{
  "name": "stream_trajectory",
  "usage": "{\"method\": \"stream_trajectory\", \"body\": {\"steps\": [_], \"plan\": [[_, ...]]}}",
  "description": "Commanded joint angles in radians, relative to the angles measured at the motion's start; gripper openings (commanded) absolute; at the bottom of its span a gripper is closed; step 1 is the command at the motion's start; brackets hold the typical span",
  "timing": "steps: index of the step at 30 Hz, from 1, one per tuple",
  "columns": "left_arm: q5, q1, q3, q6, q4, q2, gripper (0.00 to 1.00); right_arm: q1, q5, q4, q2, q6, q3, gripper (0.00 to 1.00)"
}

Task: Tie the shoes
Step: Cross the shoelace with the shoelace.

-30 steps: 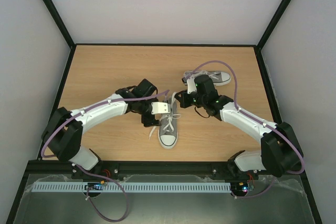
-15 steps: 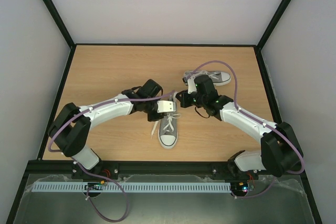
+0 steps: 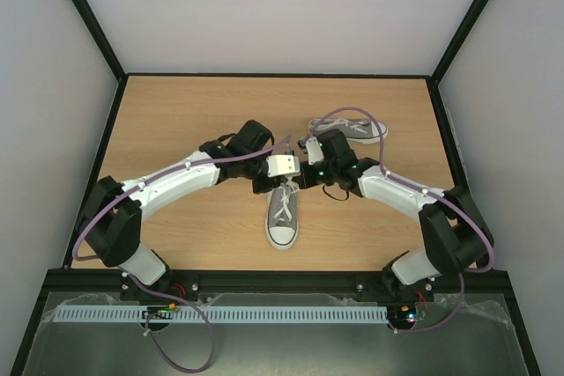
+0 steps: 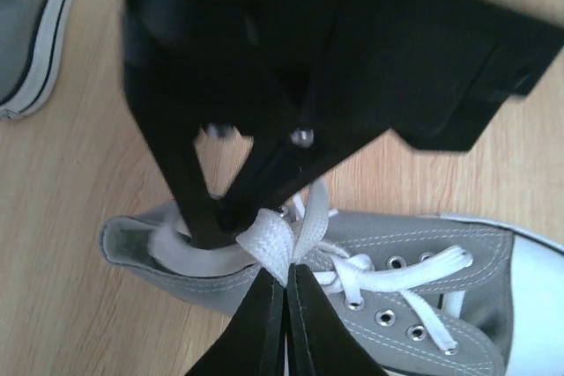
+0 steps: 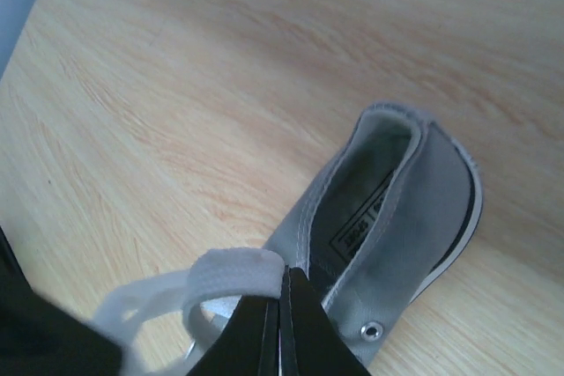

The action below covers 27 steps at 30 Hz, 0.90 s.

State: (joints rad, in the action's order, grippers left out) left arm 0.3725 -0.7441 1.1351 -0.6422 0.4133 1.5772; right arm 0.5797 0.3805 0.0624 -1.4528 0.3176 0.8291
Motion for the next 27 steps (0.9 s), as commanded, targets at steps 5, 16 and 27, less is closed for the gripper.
{"method": "stream_trajectory", "body": {"steps": [5,16,27], "plan": [[0.090,0.031,0.033,0.044,0.049,-0.034,0.02,-0.004,0.136,-0.120,-0.024,-0.009,0.035,0.01],[0.123,0.032,-0.006,0.051,0.001,-0.015,0.02,-0.004,0.197,-0.370,-0.014,-0.123,0.069,0.05],[0.155,0.031,-0.076,0.086,-0.057,-0.002,0.02,-0.004,0.052,-0.443,-0.044,-0.130,0.158,0.36]]}}
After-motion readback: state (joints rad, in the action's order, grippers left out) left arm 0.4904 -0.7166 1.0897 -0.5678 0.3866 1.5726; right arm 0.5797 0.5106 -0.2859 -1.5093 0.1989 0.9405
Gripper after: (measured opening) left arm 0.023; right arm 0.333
